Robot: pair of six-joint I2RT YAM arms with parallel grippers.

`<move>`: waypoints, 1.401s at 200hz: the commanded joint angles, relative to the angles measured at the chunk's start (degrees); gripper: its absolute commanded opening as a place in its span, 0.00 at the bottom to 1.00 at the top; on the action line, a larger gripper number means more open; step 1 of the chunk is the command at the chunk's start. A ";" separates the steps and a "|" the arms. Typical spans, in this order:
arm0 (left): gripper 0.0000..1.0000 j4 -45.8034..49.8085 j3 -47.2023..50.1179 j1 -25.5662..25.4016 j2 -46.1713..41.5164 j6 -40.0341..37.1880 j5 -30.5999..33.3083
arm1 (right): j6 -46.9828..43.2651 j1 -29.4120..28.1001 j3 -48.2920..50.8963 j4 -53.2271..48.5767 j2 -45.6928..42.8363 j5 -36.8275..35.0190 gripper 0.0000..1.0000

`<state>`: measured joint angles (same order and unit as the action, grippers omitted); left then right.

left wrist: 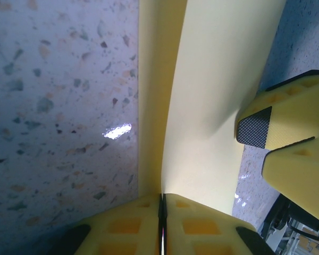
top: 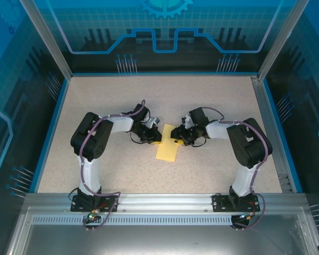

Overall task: Fold a paper plane with a square sheet of paper (pick it up from the middle)
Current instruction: Fold the square sheet of paper in half at the center of the table.

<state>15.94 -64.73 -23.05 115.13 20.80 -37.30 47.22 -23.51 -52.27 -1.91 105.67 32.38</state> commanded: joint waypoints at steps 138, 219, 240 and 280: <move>0.13 5.52 2.78 0.03 2.82 -1.51 4.82 | 1.12 -4.88 7.80 -1.23 -5.10 -1.31 0.44; 0.13 6.18 2.50 0.03 2.55 -1.81 4.41 | 2.30 -9.13 8.77 -0.37 -7.38 0.30 0.45; 0.13 6.21 2.59 0.04 2.38 -1.81 4.37 | 3.13 -9.48 10.79 0.76 -5.98 -0.61 0.45; 0.13 6.49 2.59 0.07 1.97 -1.88 4.34 | 3.14 -9.50 11.22 0.11 -8.69 -0.64 0.45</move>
<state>16.03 -64.71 -23.03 115.13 20.51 -37.36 49.78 -32.27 -42.19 0.56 97.91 32.12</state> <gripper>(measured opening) 0.126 0.451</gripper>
